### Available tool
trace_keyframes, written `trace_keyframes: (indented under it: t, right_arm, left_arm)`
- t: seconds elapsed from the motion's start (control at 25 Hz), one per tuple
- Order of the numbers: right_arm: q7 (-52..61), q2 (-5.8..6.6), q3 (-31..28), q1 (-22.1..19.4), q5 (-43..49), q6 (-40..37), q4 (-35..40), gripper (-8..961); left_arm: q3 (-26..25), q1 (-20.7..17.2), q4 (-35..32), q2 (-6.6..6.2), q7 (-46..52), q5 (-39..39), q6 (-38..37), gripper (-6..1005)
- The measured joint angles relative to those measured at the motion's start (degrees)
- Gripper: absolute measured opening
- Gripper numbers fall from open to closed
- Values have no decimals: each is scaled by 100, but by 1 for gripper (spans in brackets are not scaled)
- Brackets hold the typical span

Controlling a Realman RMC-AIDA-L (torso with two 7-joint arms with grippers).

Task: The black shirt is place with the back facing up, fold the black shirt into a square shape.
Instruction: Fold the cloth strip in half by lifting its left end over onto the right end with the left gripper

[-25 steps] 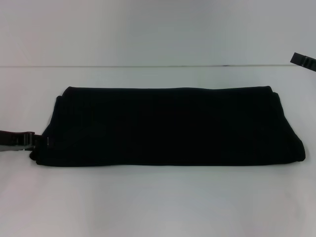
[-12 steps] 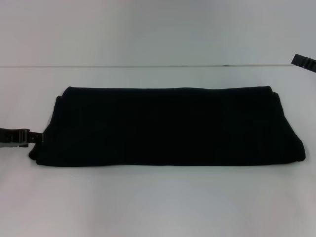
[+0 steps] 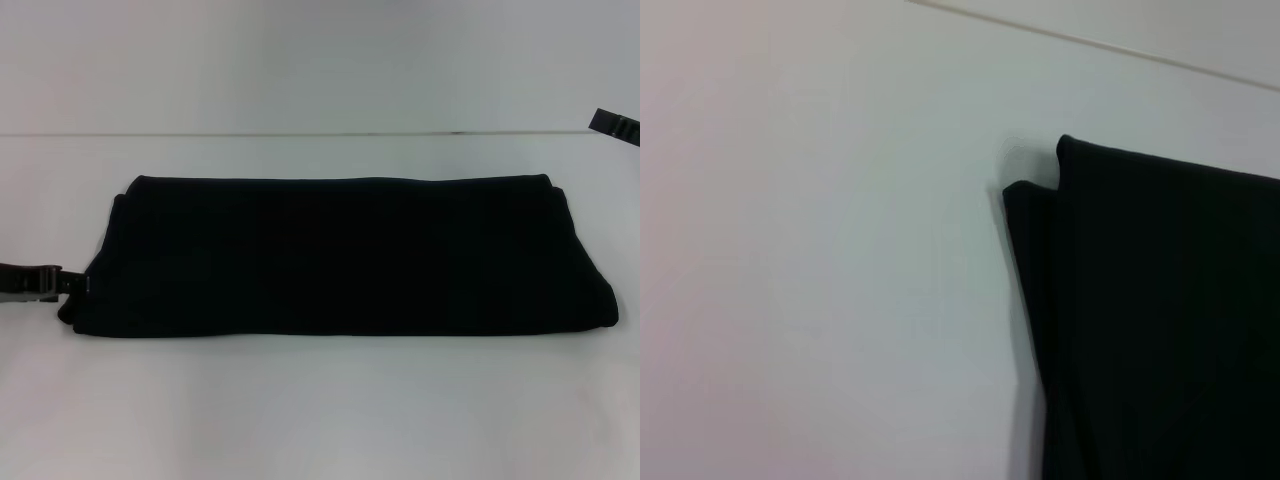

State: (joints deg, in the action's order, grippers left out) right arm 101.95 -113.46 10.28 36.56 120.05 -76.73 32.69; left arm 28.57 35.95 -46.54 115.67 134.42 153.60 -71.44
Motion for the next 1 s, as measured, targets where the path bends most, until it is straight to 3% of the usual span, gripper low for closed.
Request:
trace_keyframes:
  t: [1.0]
  right_arm:
    - [3, 8, 0, -7, 1, 7, 9, 734]
  left_arm:
    - [229, 145, 57, 17, -15, -30, -257, 631]
